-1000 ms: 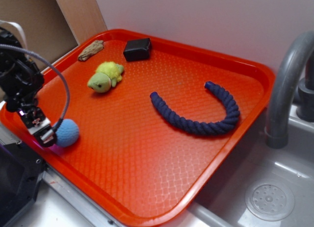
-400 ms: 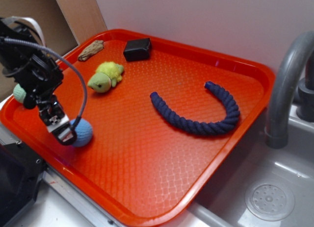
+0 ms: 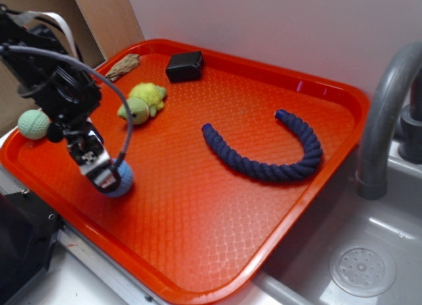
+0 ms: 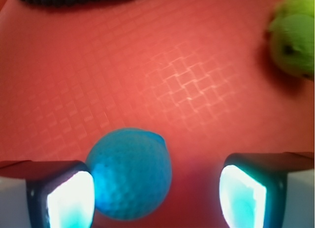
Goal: Grab the blue ball.
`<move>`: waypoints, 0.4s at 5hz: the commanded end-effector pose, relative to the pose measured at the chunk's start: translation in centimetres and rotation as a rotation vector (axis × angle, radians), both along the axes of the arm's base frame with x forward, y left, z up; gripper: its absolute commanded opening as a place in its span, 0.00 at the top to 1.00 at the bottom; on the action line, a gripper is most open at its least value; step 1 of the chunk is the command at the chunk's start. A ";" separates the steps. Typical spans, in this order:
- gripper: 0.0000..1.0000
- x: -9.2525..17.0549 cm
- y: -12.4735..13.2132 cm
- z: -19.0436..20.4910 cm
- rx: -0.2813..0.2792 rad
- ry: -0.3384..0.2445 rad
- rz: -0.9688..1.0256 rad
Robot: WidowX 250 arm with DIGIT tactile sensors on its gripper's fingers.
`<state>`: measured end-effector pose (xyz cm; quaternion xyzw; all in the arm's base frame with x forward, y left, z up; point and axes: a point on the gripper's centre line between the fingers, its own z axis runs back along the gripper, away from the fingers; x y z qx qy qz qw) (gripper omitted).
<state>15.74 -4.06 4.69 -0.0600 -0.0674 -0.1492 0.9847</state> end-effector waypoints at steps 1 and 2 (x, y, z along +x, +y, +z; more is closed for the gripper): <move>0.00 -0.8 -2.3 -2.9 -0.039 0.034 0.007; 1.00 -1.3 -3.3 -2.5 -0.058 0.041 0.023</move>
